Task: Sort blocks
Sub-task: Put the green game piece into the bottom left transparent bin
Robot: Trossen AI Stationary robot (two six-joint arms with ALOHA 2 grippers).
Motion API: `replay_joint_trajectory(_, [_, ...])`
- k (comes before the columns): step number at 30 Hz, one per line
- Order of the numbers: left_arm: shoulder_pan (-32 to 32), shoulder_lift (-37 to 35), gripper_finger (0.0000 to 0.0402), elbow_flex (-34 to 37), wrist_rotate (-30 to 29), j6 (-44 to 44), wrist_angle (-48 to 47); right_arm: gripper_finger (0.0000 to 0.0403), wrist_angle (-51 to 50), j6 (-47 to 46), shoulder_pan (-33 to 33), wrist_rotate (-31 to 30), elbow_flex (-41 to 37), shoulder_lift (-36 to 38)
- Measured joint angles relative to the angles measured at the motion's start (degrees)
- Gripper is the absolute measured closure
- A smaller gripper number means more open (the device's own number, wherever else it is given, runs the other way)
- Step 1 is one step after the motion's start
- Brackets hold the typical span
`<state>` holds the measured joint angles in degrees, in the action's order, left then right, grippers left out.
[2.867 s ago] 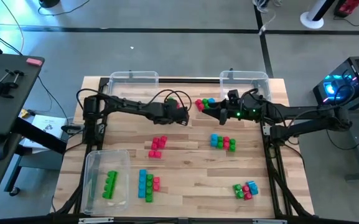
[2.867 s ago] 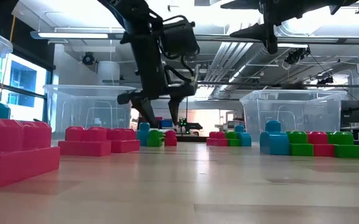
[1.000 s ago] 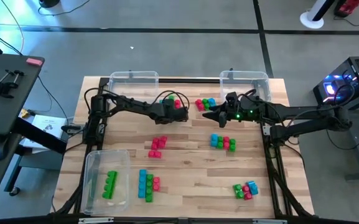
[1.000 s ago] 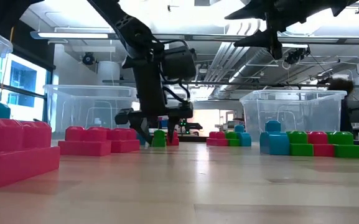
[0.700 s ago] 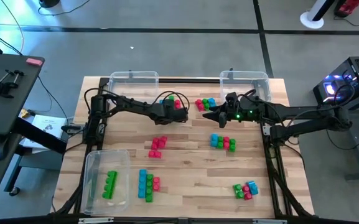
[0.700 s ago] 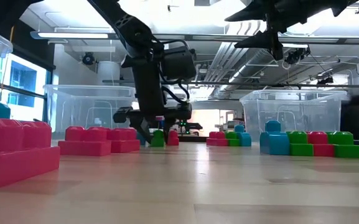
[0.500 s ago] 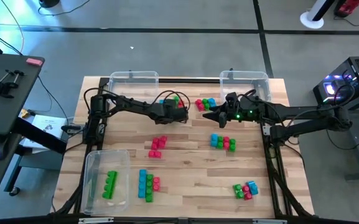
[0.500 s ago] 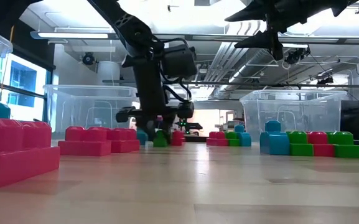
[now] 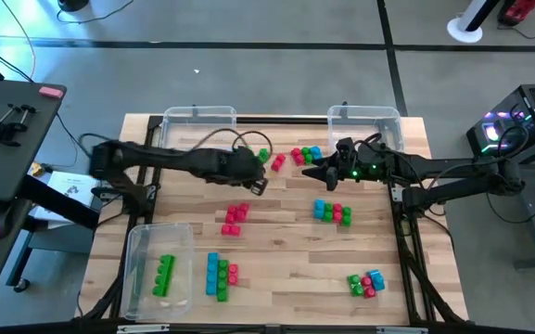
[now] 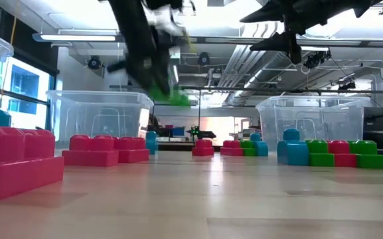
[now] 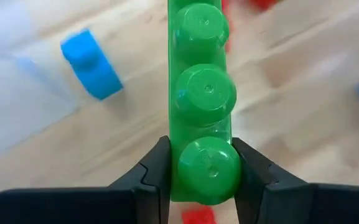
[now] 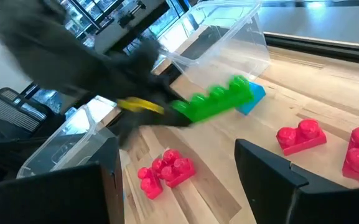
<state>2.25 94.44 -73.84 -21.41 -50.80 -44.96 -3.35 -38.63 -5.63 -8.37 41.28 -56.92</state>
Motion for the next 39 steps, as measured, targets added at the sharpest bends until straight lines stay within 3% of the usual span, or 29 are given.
replay_joint_trajectory(5, [-8.87,-11.00,0.0311,0.00,4.33,13.08,-1.68,0.0208,1.44,0.08,0.00,-1.76,0.00,0.00])
replay_joint_trajectory(8, [-16.38,-16.51,0.0311,-0.02,5.97,12.36,-5.43,0.0208,2.23,0.11,0.00,-3.62,0.00,0.00])
replay_joint_trajectory(11, [-24.87,-20.21,0.0311,-0.02,7.53,2.30,-10.86,0.0208,2.51,0.17,0.00,-4.31,0.00,0.00])
replay_joint_trajectory(17, [-42.82,-22.84,0.0311,-0.02,14.00,-26.78,-18.90,0.0208,2.38,1.76,0.00,-4.50,0.00,0.00])
replay_joint_trajectory(24, [-58.93,-23.00,0.0311,-0.02,8.17,-48.04,-17.54,0.0208,2.33,3.10,-1.43,-4.46,0.00,0.00])
replay_joint_trajectory(33, [-67.37,-23.00,0.0310,-0.02,18.11,-66.76,-26.03,0.0208,2.31,3.10,-3.15,-4.44,0.00,0.00])
replay_joint_trajectory(39, [-66.17,-23.00,0.0216,-0.02,18.72,-67.61,-25.82,0.0208,2.29,3.10,-3.26,-4.37,0.00,0.00])
